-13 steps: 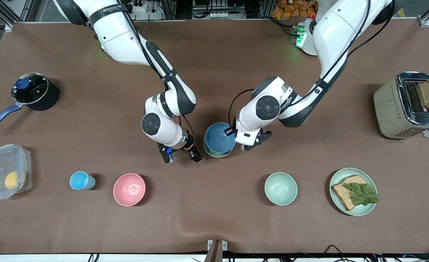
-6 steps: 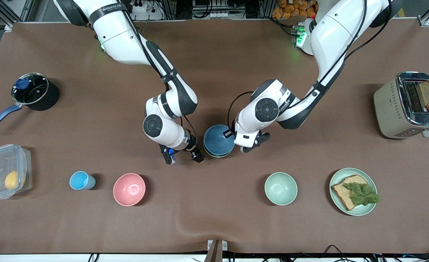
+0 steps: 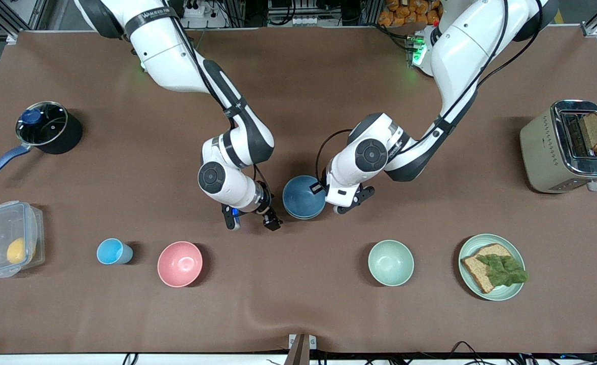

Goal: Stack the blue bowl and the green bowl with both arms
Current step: 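Set the blue bowl into the green bowl and open the left gripper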

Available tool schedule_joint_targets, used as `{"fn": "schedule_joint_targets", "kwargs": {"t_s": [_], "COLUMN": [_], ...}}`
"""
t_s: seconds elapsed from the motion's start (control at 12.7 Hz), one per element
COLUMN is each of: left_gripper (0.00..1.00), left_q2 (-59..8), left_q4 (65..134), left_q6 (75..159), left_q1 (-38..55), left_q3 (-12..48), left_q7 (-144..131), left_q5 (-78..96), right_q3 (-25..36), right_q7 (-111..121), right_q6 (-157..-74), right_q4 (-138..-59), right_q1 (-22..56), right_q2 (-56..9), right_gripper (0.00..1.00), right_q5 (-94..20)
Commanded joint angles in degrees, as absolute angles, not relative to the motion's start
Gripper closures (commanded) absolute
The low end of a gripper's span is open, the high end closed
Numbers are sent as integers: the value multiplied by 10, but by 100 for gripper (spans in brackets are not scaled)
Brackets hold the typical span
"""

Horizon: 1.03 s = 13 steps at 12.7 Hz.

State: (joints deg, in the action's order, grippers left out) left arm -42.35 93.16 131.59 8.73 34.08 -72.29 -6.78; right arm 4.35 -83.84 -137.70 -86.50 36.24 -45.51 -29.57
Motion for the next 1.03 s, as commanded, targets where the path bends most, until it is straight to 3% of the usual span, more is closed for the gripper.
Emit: {"fn": "schedule_joint_targets", "kwargs": {"t_s": [0.0, 0.39, 0.63, 0.79, 0.87, 0.95], "left_gripper": [100, 100, 83, 52, 9, 0], "left_q2": [-433, -438, -438, -438, -436, -433], "left_q4": [920, 920, 917, 915, 915, 914], "left_q6": [1327, 1330, 1330, 1330, 1330, 1330], "left_q1": [95, 113, 118, 118, 118, 117], "left_q3": [337, 317, 313, 312, 312, 312], "left_q7": [-725, -726, -728, -729, -728, -728], "left_q5": [-69, -69, -67, -69, -69, -69], "right_q3": [44, 44, 44, 44, 44, 44], "right_q7": [-859, -860, -861, -861, -861, -861], "right_q6": [-1379, -1383, -1384, -1384, -1386, -1390], "right_q4": [-844, -838, -838, -838, -838, -838], "right_q1": [370, 379, 381, 384, 385, 385], "right_q2": [-472, -480, -482, -482, -483, -483], "right_gripper": [0, 0, 0, 0, 0, 0], "right_q5": [-289, -289, -288, -287, -286, -286]}}
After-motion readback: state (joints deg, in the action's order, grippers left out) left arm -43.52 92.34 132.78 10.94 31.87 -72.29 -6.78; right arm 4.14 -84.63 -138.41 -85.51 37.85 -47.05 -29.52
